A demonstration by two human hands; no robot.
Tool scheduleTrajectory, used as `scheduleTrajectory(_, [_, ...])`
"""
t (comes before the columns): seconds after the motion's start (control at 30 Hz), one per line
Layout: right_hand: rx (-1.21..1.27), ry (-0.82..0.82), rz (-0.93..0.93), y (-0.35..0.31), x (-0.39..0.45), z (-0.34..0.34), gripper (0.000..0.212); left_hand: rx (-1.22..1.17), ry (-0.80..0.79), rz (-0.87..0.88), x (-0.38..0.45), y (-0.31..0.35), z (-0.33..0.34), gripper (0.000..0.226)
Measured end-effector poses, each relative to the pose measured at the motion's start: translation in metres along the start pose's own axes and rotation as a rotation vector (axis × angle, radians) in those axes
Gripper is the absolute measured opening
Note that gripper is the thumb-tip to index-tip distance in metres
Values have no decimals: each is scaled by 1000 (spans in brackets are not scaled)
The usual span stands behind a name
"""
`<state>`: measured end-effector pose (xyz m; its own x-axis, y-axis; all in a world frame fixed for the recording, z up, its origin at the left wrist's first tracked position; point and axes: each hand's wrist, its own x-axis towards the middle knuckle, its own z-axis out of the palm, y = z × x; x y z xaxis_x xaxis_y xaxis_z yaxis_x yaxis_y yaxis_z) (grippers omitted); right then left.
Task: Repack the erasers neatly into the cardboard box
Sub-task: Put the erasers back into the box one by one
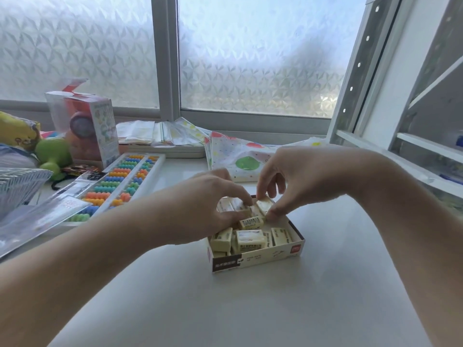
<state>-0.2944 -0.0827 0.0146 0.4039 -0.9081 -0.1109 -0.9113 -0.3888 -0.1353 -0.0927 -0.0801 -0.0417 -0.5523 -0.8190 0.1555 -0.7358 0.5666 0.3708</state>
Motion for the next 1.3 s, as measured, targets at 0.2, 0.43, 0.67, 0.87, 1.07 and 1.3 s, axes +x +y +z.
scheduleTrajectory(0.2, [-70, 16, 50, -8, -1, 3, 29, 24, 78, 61, -2, -3, -8, 24])
scheduleTrajectory(0.43, [-145, 29, 79, -15, -2, 5, 27, -130, 139, 47, -2, -10, -13, 20])
scheduleTrajectory(0.67, [-185, 68, 86, -23, 0, 10, 14, -154, 123, 24, -2, -10, -12, 23])
scheduleTrajectory(0.87, [-195, 66, 52, -24, 0, 13, 7, -150, 136, 35, -3, -9, -8, 22])
scheduleTrajectory(1.07, [173, 203, -67, -5, -5, -6, 19, -199, 323, 77, -2, -9, -13, 42])
scheduleTrajectory(1.3, [455, 151, -166, -2, 12, 7, 23, -79, 459, 176, -8, -4, -17, 50])
